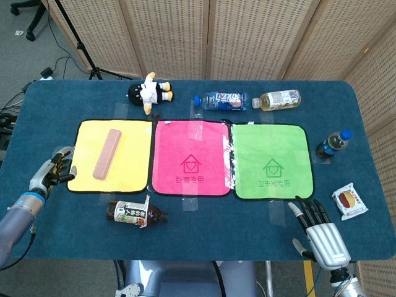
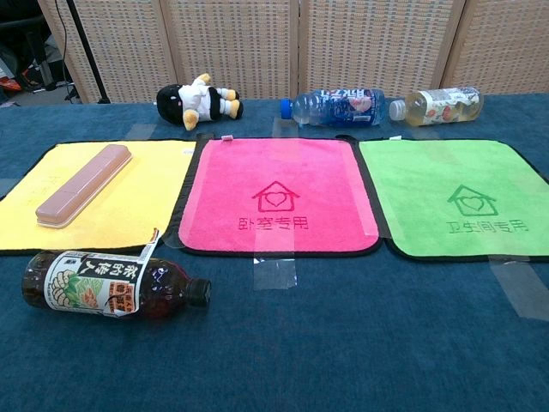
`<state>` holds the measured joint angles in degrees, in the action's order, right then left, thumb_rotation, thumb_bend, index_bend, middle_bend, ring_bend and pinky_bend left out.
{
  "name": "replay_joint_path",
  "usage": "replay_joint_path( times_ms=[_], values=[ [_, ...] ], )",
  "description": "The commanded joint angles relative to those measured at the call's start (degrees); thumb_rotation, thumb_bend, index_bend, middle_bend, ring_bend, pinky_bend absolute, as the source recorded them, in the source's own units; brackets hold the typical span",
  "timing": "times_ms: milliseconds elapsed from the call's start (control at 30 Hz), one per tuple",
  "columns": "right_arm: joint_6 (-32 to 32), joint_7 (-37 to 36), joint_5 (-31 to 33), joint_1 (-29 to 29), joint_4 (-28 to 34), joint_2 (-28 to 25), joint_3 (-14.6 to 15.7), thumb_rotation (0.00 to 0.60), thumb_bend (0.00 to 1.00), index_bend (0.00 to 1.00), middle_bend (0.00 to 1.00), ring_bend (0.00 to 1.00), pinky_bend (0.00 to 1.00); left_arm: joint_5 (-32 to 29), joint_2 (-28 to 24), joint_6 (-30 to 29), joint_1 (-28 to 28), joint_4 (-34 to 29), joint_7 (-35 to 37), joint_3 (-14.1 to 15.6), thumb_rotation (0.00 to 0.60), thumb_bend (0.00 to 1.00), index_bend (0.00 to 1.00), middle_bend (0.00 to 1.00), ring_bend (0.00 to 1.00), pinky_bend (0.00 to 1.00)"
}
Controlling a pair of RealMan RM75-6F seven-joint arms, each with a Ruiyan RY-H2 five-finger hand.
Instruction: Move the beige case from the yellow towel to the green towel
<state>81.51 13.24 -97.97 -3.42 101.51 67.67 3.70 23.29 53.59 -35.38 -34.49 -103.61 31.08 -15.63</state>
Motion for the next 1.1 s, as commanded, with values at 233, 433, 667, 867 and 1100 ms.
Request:
replay_joint_path(
  times_ms=[233,433,667,867,1100],
  values=[
    [-1.08,-0.05,1.82,-0.53,-1.40,0.87,-0.55,0.600,0.34,0.07,0.00,0.00,0.00,-12.75,4.48,7.22,-9.57,11.31,-4.31,2.32,0.600,0.58,0.00,0.00,0.00,0.02],
    [-1.54,0.01,3.20,-0.75,-2.36,1.54,-1.04,0.600,0.35,0.07,0.00,0.00,0.00,-16.52,6.77,8.74,-12.36,14.02,-5.17,4.05,0.600,0.58,0.00,0.00,0.00,0.02],
    [-2.03,-0.95,5.60,-0.78,-3.48,1.79,-1.70,0.600,0.35,0.07,0.00,0.00,0.00,-21.56,9.27,8.09,-15.36,17.15,-6.39,5.90,0.600,0.58,0.00,0.00,0.00,0.02],
    [-2.38,-1.50,6.26,-1.06,-4.44,2.13,-1.84,0.600,0.35,0.07,0.00,0.00,0.00,-24.76,10.25,7.97,-17.39,18.54,-8.17,7.32,0.600,0.58,0.00,0.00,0.00,0.02],
    [-2.15,-1.74,6.50,-1.10,-4.71,2.27,-1.87,0.600,0.35,0.07,0.00,0.00,0.00,-26.18,12.84,7.30,-17.74,19.95,-9.36,8.05,0.600,0.58,0.00,0.00,0.00,0.02]
  ],
)
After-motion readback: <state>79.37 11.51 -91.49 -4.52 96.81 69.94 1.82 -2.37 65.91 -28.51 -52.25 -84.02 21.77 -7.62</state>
